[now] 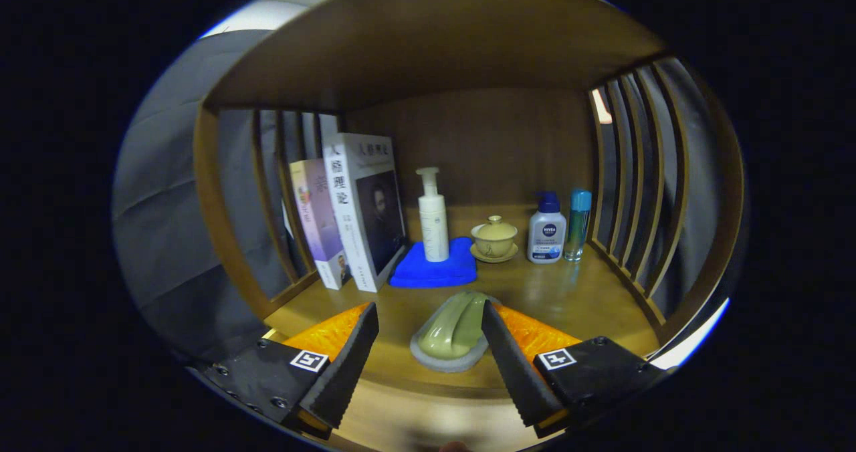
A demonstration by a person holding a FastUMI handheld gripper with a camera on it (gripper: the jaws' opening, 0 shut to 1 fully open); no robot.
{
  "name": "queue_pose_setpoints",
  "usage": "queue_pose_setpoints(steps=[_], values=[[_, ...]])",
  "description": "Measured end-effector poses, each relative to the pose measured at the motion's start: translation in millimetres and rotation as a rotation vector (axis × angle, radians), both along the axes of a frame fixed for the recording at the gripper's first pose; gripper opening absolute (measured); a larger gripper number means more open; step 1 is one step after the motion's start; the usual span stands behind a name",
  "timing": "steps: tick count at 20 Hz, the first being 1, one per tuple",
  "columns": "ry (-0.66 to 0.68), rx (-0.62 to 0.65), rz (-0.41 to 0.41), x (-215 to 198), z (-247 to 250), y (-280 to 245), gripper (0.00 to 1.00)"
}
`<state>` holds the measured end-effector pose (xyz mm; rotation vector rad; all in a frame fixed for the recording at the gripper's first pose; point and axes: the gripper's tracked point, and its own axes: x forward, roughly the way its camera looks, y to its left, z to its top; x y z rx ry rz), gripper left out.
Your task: Pull open the drawer, take out the items inside it, and place them on the countertop above the cabinet.
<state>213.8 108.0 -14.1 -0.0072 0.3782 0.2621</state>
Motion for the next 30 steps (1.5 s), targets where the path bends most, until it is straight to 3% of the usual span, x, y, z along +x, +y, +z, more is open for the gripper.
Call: queue_pose_setpoints(steps=[5,12,20,30], values=[[-0.117,-0.036,0.016,-56,17,-1,0.98],[-0.180,-0.007,-0.003,-124,1,0,0.98],[-0.371,-0.071,-0.011,-214,-12,7,0.98],[-0.213,-0.075,-0.090,-246,-110,-16,0.98]])
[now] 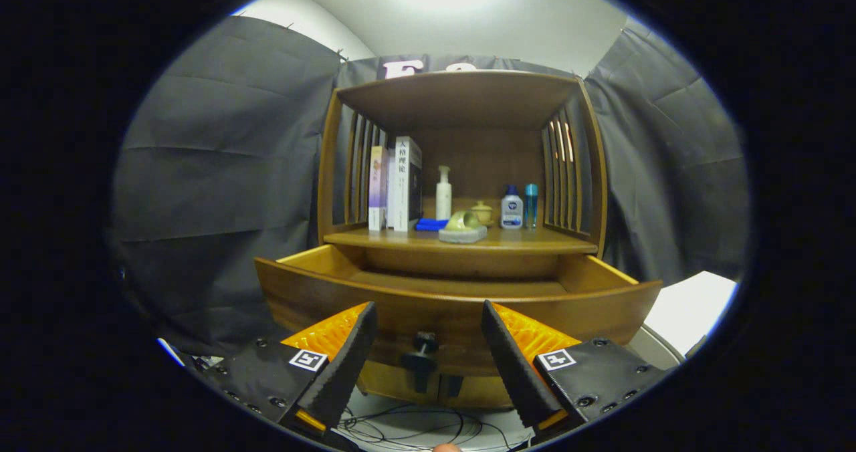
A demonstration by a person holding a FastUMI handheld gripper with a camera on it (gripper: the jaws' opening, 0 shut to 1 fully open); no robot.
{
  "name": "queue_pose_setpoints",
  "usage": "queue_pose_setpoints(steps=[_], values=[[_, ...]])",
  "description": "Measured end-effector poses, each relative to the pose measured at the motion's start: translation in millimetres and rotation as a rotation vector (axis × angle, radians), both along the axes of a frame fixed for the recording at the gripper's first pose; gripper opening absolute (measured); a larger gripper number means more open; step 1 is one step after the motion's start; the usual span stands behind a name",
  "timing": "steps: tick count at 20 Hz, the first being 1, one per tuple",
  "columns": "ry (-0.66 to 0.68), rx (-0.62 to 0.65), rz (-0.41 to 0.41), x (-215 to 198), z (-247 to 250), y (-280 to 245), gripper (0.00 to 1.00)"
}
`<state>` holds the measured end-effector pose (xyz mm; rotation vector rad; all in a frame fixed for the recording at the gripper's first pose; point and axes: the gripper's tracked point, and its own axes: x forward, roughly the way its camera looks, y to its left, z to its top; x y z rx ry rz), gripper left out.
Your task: Pull open the drawer, take out the items inside it, and place them on the countertop above the cabinet.
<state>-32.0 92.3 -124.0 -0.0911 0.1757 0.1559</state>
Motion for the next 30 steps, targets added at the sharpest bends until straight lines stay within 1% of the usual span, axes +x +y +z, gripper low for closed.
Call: queue_pose_setpoints(steps=[7,8,11,13,15,16,17,20,24,28,30], values=[[0.091,-0.019,-0.037,10,-48,-11,0.98],[0.100,-0.009,-0.031,11,-53,-7,0.98],[0.107,0.003,-0.022,17,-56,-5,1.00],[0.118,0.002,-0.036,25,-60,-5,1.00],[0.145,0.043,-0.063,32,-63,-6,1.00],[0.135,0.064,-0.076,33,-60,-5,1.00],[0.132,0.060,-0.080,33,-60,-5,0.98],[0.121,0.034,-0.089,36,-63,-6,0.98],[0.120,0.021,-0.121,49,-64,-15,0.98],[0.101,0.002,-0.131,60,-64,-14,0.98],[0.094,0.013,-0.134,69,-61,-13,0.98]])
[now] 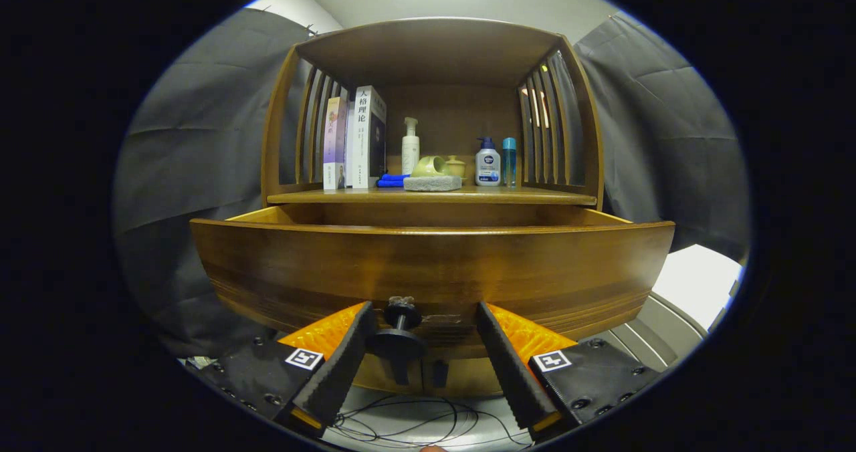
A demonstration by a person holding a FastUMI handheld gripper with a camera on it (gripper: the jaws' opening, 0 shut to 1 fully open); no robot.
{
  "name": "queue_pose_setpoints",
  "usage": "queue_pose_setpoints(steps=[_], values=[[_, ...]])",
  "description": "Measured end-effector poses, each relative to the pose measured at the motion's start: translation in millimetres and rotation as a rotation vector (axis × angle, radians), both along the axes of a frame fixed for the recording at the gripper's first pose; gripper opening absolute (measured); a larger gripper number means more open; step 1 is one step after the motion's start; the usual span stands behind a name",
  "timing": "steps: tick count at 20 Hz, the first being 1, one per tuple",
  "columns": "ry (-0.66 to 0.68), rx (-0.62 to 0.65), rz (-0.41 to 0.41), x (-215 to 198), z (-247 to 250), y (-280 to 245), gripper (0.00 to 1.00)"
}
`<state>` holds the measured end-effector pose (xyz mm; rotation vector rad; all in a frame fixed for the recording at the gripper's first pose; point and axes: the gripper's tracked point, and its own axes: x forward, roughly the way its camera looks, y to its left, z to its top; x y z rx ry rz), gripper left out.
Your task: Pull open the drawer, take out the items inside it, and place them on the countertop above the cabinet.
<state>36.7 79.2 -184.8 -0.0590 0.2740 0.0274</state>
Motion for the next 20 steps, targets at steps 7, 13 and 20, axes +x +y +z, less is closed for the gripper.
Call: queue_pose_setpoints(steps=[7,13,20], values=[[0.008,0.028,-0.025,30,1,1,0.98],[-0.008,0.000,-0.032,53,-3,1,0.97],[-0.007,0.004,-0.037,82,-5,1,0.98]])
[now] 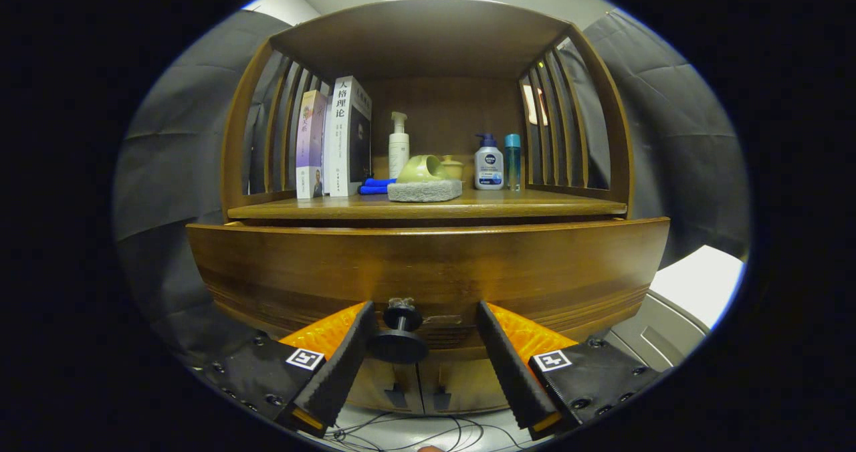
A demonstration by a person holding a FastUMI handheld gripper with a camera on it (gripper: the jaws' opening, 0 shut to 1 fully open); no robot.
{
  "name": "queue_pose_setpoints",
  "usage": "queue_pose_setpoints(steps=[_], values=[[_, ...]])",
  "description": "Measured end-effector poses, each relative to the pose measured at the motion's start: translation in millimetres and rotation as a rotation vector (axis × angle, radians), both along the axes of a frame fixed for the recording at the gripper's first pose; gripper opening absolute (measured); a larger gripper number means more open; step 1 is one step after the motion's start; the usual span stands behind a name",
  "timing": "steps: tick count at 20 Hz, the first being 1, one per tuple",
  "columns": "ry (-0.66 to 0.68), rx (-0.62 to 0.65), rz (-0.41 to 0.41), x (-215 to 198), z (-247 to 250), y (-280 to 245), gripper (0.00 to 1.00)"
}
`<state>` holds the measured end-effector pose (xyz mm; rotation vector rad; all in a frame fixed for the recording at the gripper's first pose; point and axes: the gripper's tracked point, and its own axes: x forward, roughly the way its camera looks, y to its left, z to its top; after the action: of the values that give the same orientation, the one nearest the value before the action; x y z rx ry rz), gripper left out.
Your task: Pull open the drawer, take out the items inside it, and place them on the countertop above the cabinet.
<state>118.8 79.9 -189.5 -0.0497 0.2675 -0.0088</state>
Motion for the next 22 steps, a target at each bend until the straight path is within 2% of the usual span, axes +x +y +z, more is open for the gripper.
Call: queue_pose_setpoints(steps=[15,22], values=[[-0.014,-0.016,-0.003,51,-2,0,0.98],[-0.038,-0.052,-0.011,53,-4,2,0.99]])
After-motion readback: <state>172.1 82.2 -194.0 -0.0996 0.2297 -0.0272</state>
